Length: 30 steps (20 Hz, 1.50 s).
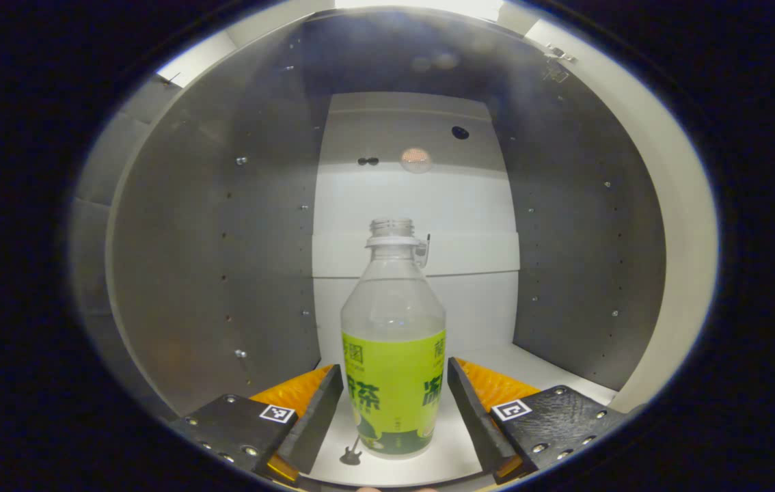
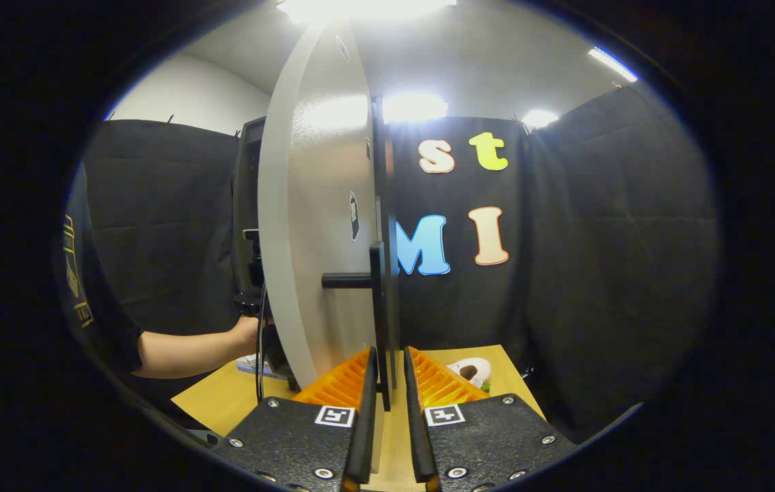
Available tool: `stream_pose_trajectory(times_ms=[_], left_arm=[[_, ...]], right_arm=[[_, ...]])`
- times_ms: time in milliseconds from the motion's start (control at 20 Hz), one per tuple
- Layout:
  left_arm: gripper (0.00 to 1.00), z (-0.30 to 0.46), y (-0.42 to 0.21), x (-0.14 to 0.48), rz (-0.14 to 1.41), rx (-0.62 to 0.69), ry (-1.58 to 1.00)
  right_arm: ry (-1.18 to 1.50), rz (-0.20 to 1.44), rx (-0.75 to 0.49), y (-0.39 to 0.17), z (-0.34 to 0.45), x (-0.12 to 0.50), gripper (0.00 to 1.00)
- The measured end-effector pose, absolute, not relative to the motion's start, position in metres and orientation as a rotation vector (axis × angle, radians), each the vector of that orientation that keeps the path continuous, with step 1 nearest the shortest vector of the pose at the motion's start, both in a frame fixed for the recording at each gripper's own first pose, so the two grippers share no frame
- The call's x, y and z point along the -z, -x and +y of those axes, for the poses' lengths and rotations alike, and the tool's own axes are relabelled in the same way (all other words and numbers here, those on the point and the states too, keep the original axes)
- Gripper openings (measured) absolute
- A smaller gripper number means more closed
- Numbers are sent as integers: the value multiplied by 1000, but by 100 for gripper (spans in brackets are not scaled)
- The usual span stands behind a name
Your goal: Open the cabinet door with the right hand, grasp the bottle in the cabinet with the left hand and place it on the coaster, then close the cabinet door with the right hand.
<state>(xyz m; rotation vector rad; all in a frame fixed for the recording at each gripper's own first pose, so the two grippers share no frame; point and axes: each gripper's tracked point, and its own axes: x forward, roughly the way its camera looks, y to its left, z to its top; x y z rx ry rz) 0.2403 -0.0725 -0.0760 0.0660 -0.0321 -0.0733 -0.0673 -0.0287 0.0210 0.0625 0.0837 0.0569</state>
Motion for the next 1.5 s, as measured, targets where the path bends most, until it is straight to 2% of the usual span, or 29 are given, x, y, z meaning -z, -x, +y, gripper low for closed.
stream_pose_trajectory(times_ms=[50,150,200,250,300,400,450,500,550,600,750,1000,1050,1150,1250,1350,1400,1450,1500], left_arm=[[82,-72,-241,78,-34,70,-73],[73,-71,-239,77,-36,55,-82],[68,-72,-240,76,-35,55,-84],[68,-72,-240,76,-29,55,-87],[68,-70,-238,75,-26,48,-87],[68,-69,-232,68,-37,42,-70],[75,-66,-224,63,-50,37,-66],[61,-61,-215,56,-62,31,-73],[75,-56,-201,50,-72,25,-81],[74,-52,-189,44,-81,18,-86],[75,-35,-153,35,-90,-24,-93],[74,-5,-75,28,-117,-113,-107],[62,0,-61,33,-110,-124,-111],[62,10,-31,49,-75,-150,-109],[75,11,7,63,-68,-155,-88],[75,14,41,72,-87,-179,-122],[68,17,56,79,-86,-193,-151],[68,15,77,89,-96,-204,-169],[75,12,91,101,-96,-202,-183]], right_arm=[[-80,85,-32,68,-35,-20,27],[-124,86,3,68,-45,-16,48],[-144,83,8,67,-48,-14,64],[-148,79,15,68,-51,-13,71],[-132,73,19,67,-55,-13,83],[-74,53,3,66,-61,-17,91],[-58,47,-18,65,-61,-18,93],[-55,42,-49,69,-59,-17,94],[-52,37,-83,74,-59,-17,94],[-40,27,-88,85,-66,-17,94],[-39,4,-15,84,-121,-16,94],[-169,-55,92,23,-172,-9,92],[-192,-62,105,9,-175,-8,92],[-210,-63,104,-14,-169,-4,91],[-178,-93,98,-33,-163,-5,92],[-144,-124,106,-47,-158,-3,92],[-140,-127,117,-54,-154,1,88],[-150,-129,128,-58,-152,5,92],[-170,-129,141,-62,-150,10,92]])
